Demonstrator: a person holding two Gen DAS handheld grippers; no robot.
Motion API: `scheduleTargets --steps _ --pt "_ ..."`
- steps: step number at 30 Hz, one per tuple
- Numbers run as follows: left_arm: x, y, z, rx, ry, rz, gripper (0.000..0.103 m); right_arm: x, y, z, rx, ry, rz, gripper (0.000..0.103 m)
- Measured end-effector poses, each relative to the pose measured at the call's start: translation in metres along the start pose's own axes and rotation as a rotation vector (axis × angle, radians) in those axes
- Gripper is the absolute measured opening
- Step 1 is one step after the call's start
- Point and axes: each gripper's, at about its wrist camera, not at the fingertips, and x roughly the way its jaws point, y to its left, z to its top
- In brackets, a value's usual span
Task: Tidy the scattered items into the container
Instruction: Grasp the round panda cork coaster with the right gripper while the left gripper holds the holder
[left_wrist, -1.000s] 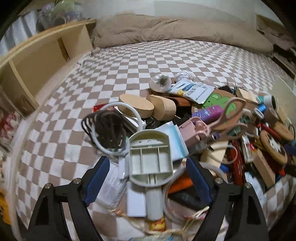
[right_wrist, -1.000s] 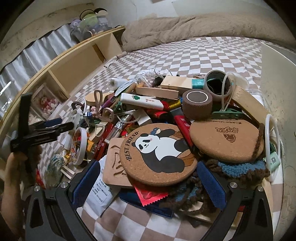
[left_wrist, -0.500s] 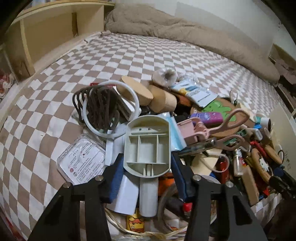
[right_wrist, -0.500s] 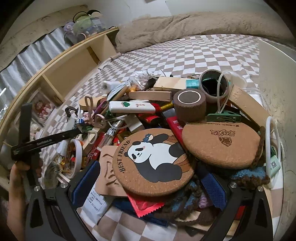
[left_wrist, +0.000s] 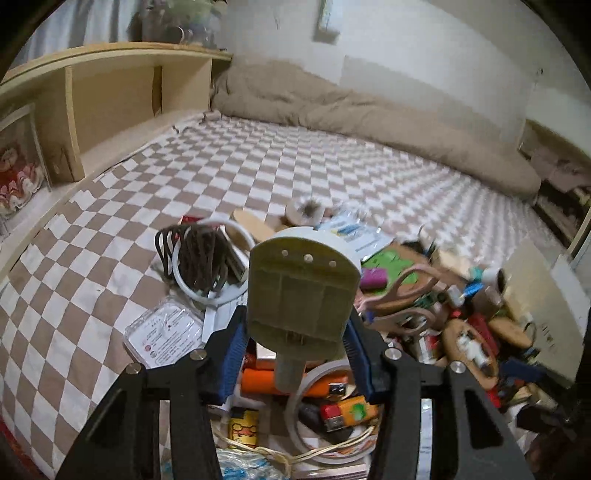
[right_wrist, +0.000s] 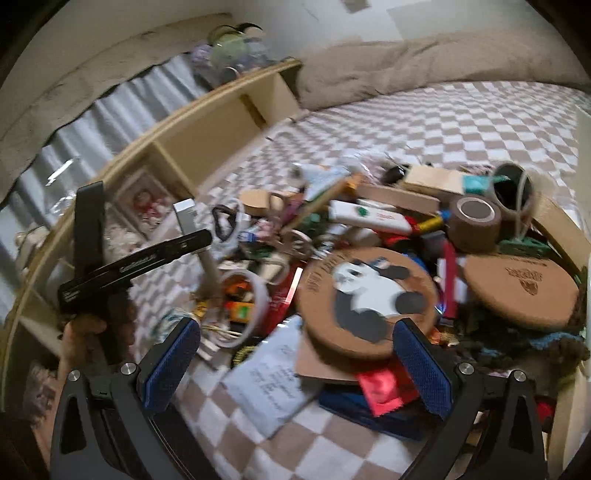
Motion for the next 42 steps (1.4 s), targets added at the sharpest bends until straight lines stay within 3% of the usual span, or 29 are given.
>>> scheduleTargets --steps 6,10,13,22,28,33,36,39,42 --pt "-0.013 -0.009 0.001 -0.004 -0.03 -0.103 0.05 0.007 -0.015 0.009 0.037 0.023 -0.035 0.103" --pt "-0.012 -0.023 -0.002 0.013 0.0 -0.202 0.05 0.015 -0.023 0.008 0.048 0.054 -0.079 0.103" --pt "-0.009 -0.032 -0.005 0.031 0.027 -0.235 0.05 0.022 -0.022 0.007 0.016 0.067 -0.137 0.103" --pt "0.001 -0.048 -0.02 0.079 0.088 -0.252 0.05 0.04 -0.011 0.012 -0.151 0.055 -0.337 0.103" --pt "0.003 -0.049 -0.022 0.088 0.096 -0.254 0.05 0.043 -0.018 0.018 -0.158 0.088 -0.362 0.103" --pt "0.006 -0.051 -0.023 0.096 0.108 -0.253 0.05 0.056 -0.012 0.024 -0.215 0.124 -0.444 0.103" --pt "0.008 -0.053 -0.025 0.098 0.116 -0.251 0.05 0.057 -0.016 0.027 -0.163 0.161 -0.421 0.103" --pt "0.009 -0.054 -0.024 0.102 0.117 -0.247 0.05 0.053 -0.021 0.023 -0.078 0.221 -0.272 0.103" --pt "0.009 -0.054 -0.024 0.1 0.117 -0.245 0.05 0.049 -0.023 0.018 -0.037 0.227 -0.183 0.103"
